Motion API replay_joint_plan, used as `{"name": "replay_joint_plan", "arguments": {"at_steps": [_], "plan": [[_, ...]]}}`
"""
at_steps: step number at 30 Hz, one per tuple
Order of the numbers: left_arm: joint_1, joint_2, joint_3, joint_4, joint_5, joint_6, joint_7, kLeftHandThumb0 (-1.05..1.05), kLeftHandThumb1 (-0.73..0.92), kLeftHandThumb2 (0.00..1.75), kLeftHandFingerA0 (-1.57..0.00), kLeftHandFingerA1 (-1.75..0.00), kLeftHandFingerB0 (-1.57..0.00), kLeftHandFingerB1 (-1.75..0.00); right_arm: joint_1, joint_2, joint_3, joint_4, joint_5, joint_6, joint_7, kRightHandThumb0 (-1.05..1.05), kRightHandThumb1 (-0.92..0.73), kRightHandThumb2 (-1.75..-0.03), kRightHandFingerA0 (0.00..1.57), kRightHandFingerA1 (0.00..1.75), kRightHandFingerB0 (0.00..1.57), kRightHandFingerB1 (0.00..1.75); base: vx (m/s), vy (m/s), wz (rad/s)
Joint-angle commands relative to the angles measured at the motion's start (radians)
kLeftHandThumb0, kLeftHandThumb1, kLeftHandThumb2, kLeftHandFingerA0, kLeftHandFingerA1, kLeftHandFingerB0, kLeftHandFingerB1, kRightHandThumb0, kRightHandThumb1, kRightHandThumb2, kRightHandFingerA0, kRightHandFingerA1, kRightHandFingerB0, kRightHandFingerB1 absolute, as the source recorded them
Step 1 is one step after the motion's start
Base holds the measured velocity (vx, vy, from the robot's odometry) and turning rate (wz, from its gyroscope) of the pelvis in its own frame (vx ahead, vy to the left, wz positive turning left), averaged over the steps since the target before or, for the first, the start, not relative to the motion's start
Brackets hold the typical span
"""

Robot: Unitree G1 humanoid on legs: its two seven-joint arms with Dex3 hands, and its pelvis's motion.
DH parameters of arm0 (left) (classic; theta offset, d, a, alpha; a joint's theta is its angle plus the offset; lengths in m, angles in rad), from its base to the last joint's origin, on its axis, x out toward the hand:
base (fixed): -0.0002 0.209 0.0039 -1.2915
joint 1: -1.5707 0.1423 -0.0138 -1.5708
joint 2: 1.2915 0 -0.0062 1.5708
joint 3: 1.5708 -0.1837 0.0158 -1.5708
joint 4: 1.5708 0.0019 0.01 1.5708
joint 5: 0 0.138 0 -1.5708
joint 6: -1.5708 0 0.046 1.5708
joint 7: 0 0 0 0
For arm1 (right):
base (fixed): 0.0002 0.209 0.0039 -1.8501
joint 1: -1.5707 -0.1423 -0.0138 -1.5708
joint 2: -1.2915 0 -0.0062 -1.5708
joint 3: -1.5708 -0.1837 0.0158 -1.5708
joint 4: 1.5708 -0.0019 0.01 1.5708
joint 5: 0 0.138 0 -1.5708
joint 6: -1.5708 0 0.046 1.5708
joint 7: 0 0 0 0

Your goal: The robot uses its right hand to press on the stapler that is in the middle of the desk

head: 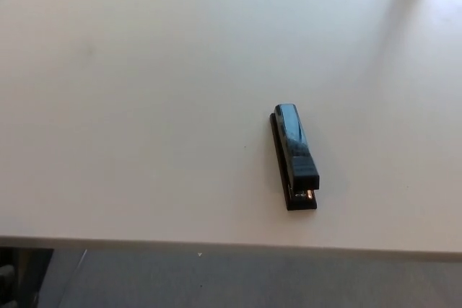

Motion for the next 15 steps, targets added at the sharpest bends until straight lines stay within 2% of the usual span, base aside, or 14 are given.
{"name": "replay_joint_plan", "arguments": {"at_steps": [1, 2, 3, 4, 5, 6, 7, 8, 9, 11, 12, 13, 14, 15], "plan": [[-0.011, 0.021, 0.008, -0.003, -0.016, 0.011, -0.003, -0.64, 0.92, 0.74, -0.11, -0.3, -0.09, -0.2, 0.51, 0.054, 0.107, -1.036, 0.223, 0.27, 0.327, -0.51, -0.81, -0.77, 0.2, 0.62, 0.13, 0.64, 0.0, 0.0, 0.0], [-0.013, 0.022, 0.008, -0.004, -0.015, 0.012, -0.003, -0.62, 0.76, 1.05, -0.01, -0.4, -0.07, -0.33, 0.504, 0.021, 0.1, -1.057, 0.242, 0.329, 0.343, -0.52, -0.77, -0.77, 0.22, 0.66, 0.19, 0.63, 0.0, 0.0, 0.0], [-0.013, 0.022, 0.007, -0.004, -0.014, 0.012, -0.001, -0.62, 0.76, 1.05, -0.01, -0.4, -0.07, -0.33, 0.496, -0.03, 0.09, -1.083, 0.27, 0.413, 0.371, -0.52, -0.77, -0.77, 0.22, 0.66, 0.19, 0.63, 0.0, 0.0, 0.0], [-0.016, 0.024, 0.005, -0.003, -0.011, 0.01, -0.002, -0.69, 0.78, 1.04, -0.01, -0.36, -0.09, -0.3, 0.294, 0.036, 0.151, -0.816, 0.047, 0.228, 0.255, -0.82, -0.63, -1.03, 0.03, 0.54, 0.06, 0.48, 0.0, 0.0, 0.0], [-0.019, 0.026, 0.004, -0.001, -0.011, 0.016, -0.004, -0.69, 0.78, 1.04, -0.01, -0.36, -0.09, -0.3, -0.074, 0.029, 0.259, -0.325, -0.12, 0.23, 0.271, -0.82, -0.63, -1.03, 0.03, 0.54, 0.06, 0.48, 0.0, 0.0, 0.0], [-0.024, 0.028, 0.006, 0.0, -0.012, 0.018, -0.003, -0.68, 0.78, 1.04, 0.0, -0.36, -0.1, -0.31, -0.339, 0.082, 0.219, 0.037, -0.127, 0.374, 0.372, -0.77, -0.66, -0.96, 0.0, 0.22, 0.0, 0.15, 0.0, 0.0, 0.0], [-0.026, 0.031, 0.006, 0.0, -0.011, 0.02, -0.001, -0.69, 0.78, 1.04, 0.0, -0.38, -0.1, -0.31, -0.341, 0.083, 0.234, 0.031, -0.131, 0.355, 0.373, -0.84, -0.69, -1.01, 0.0, 0.19, 0.0, 0.12, 0.0, -0.005, -0.08], [-0.028, 0.034, 0.001, 0.001, -0.004, 0.023, 0.008, -0.58, 0.92, 0.75, -0.12, -0.32, -0.06, -0.24, -0.349, 0.088, 0.247, 0.024, -0.131, 0.329, 0.363, -0.88, -0.67, -1.02, 0.0, 0.12, 0.0, 0.09, 0.0, -0.005, -0.06], [-0.029, 0.036, -0.002, 0.002, 0.0, 0.025, 0.016, -0.63, 0.76, 1.05, -0.05, -0.42, -0.05, -0.34, -0.37, 0.099, 0.235, 0.028, -0.112, 0.335, 0.336, -0.95, -0.69, -1.03, 0.0, 0.07, 0.0, 0.03, 0.0, 0.0, 0.0], [-0.032, 0.034, 0.003, 0.003, -0.006, 0.03, 0.014, -0.63, 0.76, 1.05, -0.05, -0.42, -0.04, -0.34, -0.393, 0.118, 0.229, 0.036, -0.095, 0.316, 0.309, -0.93, -0.71, -1.07, 0.0, 0.09, 0.0, 0.06, 0.0, 0.0, 0.0], [-0.037, 0.031, 0.005, 0.004, -0.008, 0.037, 0.014, -0.65, 0.76, 1.05, -0.06, -0.43, -0.03, -0.34, -0.401, 0.128, 0.223, 0.035, -0.085, 0.302, 0.303, -1.01, -0.74, -1.08, 0.0, 0.08, 0.0, 0.0, 0.0, 0.0, 0.0], [-0.046, 0.028, 0.006, 0.005, -0.012, 0.048, 0.013, -0.59, 0.92, 0.74, -0.12, -0.32, -0.06, -0.23, -0.411, 0.156, 0.197, 0.035, -0.051, 0.274, 0.271, -1.01, -0.75, -1.09, 0.0, 0.07, 0.0, 0.0, 0.0, 0.0, 0.0], [-0.045, 0.027, 0.006, 0.004, -0.012, 0.049, 0.011, -0.63, 0.76, 1.05, -0.02, -0.41, -0.07, -0.33, -0.41, 0.177, 0.184, 0.035, -0.037, 0.257, 0.233, -1.05, -0.76, -1.1, 0.0, 0.05, 0.0, 0.02, 0.0, 0.0, 0.0], [-0.042, 0.025, 0.004, 0.003, -0.011, 0.046, 0.005, -0.63, 0.76, 1.05, -0.01, -0.4, -0.07, -0.33, -0.405, 0.206, 0.171, 0.038, -0.024, 0.225, 0.195, -1.05, -0.79, -1.12, 0.0, 0.04, 0.0, 0.01, 0.04, 0.006, 0.08]]}}
